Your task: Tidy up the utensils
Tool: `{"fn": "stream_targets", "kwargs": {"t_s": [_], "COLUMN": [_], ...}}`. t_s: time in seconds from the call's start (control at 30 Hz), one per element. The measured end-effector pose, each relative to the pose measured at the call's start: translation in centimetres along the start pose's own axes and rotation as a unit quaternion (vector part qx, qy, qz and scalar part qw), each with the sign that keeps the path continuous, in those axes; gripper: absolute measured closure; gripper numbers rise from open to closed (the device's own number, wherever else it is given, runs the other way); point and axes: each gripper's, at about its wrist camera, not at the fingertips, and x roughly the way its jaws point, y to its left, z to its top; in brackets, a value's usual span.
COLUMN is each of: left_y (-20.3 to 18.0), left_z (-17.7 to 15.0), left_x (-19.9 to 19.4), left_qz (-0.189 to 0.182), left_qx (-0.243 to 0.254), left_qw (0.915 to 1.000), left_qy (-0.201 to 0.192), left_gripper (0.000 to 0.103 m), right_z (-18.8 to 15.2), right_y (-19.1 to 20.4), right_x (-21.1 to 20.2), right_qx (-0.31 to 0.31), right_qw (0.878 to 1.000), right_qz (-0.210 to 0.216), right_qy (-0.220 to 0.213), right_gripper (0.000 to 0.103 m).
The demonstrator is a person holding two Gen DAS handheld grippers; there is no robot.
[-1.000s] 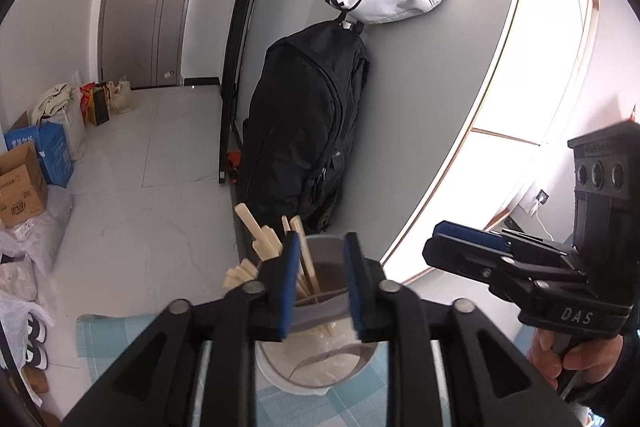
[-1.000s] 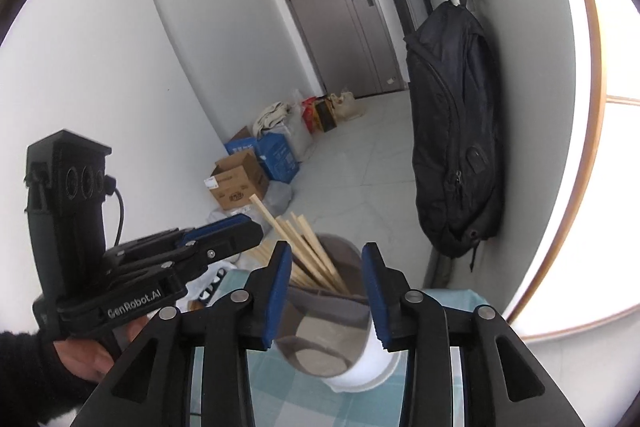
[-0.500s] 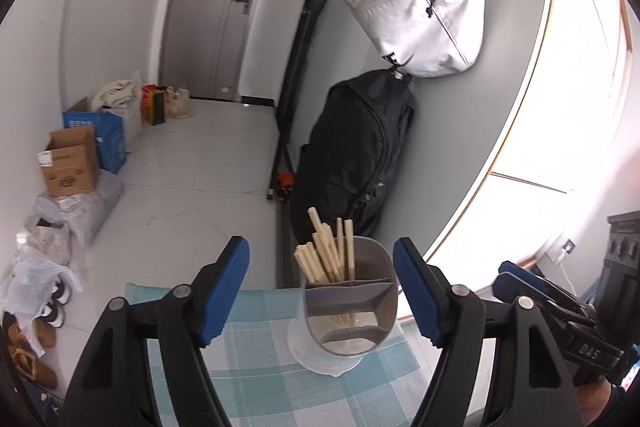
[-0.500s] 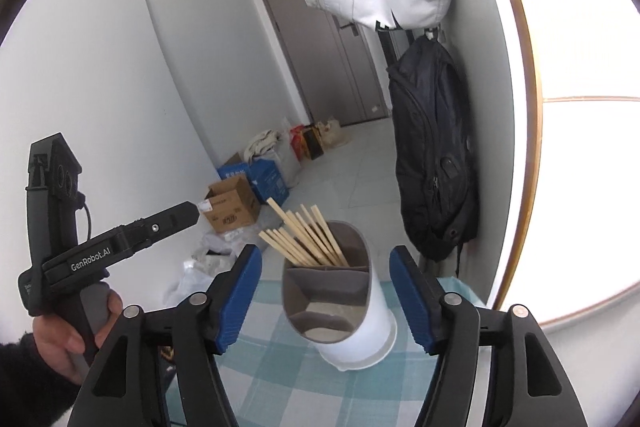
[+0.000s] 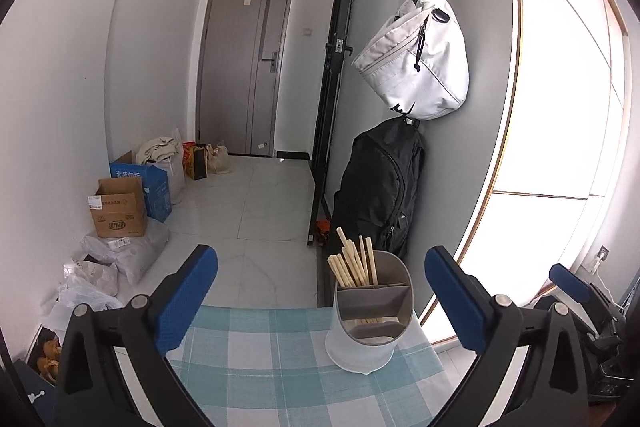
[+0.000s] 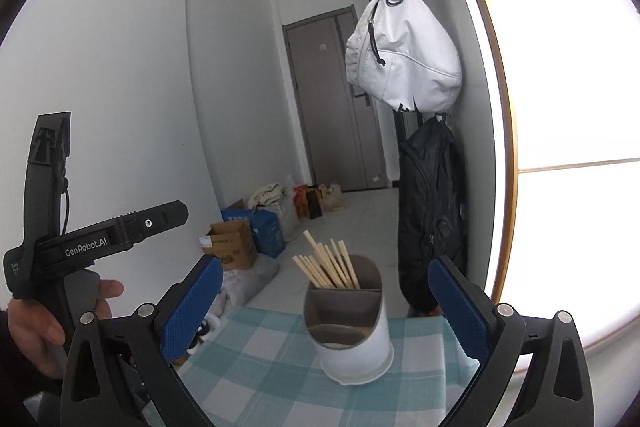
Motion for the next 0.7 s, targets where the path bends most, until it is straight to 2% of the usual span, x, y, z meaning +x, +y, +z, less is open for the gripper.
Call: {"fn": "stream_targets", "kwargs": {"t_s": [0.1,0.33,0.47,0.63,0.7], "left_y": [0.4,1.5,1.8,1.9,2.0], "left_z": [-1.5,-5.5,-7.7,-8.5,-8.7], "left_x": [-0.7,-0.7,-0.2,1.0,1.3], "left_qz": [0.009,0.028,0.040,0.051,0.057], "left_qx": [0.009,0.005,0.014,0.019,0.022], "left_qw": [0.9999,0.9996,0.9990,0.9984,0.9980], "left_qy": [-0.011,0.005,0.011,0.018,0.017], "left_gripper": [0.001,0.001,0.001,0.001,0.001], "right_z": [-1.4,-4.9,-5.5,-6.5,-6.5], "right_y": [0.5,1.4,1.7,1.1,1.2], "right_x": [-1.0,-1.0,-1.2,-0.2,-0.2], "right_qx": [-0.011,-0.040,-0.039,-0.022,-0.027], "right_qw": [1.000,0.999,0.999,0.999,0.999], "right_qz": [-0.011,-0.021,-0.020,-0.026,-0.025], "right_qy": [-0.017,0.009,-0.004,0.012,0.005], "right_gripper": [0.000,0.000,0.000,0.000,0.000]}}
